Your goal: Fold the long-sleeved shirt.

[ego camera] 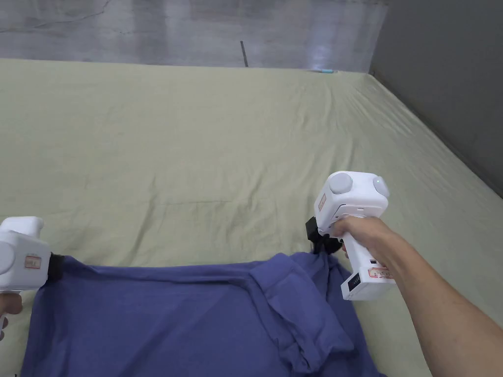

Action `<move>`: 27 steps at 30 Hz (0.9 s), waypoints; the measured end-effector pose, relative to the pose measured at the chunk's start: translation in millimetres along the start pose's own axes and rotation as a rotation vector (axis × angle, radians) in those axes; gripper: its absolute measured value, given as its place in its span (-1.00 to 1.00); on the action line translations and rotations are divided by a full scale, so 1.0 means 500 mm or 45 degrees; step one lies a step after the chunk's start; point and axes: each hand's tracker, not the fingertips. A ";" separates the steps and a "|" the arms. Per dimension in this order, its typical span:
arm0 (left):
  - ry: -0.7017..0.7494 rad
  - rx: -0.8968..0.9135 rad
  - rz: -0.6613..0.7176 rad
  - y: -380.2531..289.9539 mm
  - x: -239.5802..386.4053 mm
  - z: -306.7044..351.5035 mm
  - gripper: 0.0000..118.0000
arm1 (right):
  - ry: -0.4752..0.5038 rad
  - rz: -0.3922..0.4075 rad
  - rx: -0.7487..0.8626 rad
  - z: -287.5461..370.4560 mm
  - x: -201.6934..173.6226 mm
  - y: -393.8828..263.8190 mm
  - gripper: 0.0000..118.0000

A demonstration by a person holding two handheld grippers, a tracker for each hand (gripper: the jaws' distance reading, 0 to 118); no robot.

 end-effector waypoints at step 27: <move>-0.057 0.186 0.039 -0.420 -0.025 0.338 -0.98 | 0.185 0.035 0.416 0.347 0.081 -0.662 -0.75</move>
